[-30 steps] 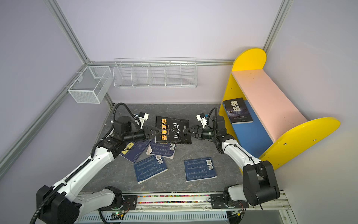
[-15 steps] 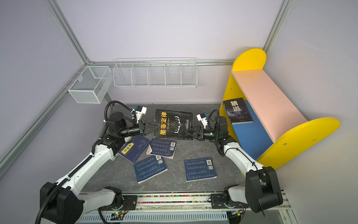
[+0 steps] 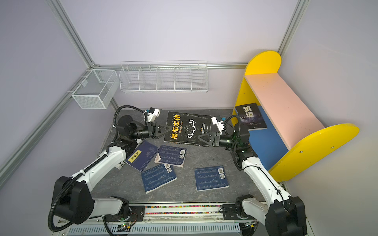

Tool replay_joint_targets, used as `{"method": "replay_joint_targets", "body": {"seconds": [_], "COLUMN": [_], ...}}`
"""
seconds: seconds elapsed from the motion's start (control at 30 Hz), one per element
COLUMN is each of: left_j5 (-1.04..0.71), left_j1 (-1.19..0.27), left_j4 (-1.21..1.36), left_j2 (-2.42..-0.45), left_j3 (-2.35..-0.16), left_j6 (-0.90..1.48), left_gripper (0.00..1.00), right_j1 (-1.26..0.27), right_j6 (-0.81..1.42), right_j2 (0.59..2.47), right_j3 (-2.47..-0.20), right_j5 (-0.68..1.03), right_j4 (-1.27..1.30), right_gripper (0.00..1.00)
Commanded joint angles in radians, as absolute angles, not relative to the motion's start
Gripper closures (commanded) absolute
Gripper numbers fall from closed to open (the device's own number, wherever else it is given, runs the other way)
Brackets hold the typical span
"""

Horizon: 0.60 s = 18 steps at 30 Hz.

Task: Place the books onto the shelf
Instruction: 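Lift the Murphy book upright with both grippers holding opposite edges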

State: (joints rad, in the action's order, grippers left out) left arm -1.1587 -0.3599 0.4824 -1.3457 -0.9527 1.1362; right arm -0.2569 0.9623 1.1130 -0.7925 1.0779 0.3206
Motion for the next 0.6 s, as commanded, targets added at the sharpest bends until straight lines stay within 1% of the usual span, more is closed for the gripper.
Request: {"method": "replay_joint_targets", "body": {"seconds": [0.0,0.23,0.33,0.57], "left_j5": [-1.194,-1.221,-1.231,-1.245], "left_j1": [-0.36,-0.362,-0.362,-0.362], "left_j4": [0.655,0.724,0.723,0.729], "left_j2": [-1.349,-1.345,-1.344,-1.352], "left_j3": [-0.986,-0.98,-0.984,-0.99], "left_j6": [1.231,1.279,1.281,1.279], "left_gripper": [1.0,1.0,1.0,1.0], "right_j1": [-0.261,-0.258,-0.258,-0.257], "right_j6": [0.992,1.031,1.08,1.135], "right_j2": [1.095,1.114,1.133,1.152], "right_j3": [-0.772,-0.771,-0.763,-0.74], "right_j5": [1.078,1.074,1.08,1.075], "right_j4": [0.354,0.388,0.453,0.518], "right_gripper": [0.62,0.64,0.68,0.68]}}
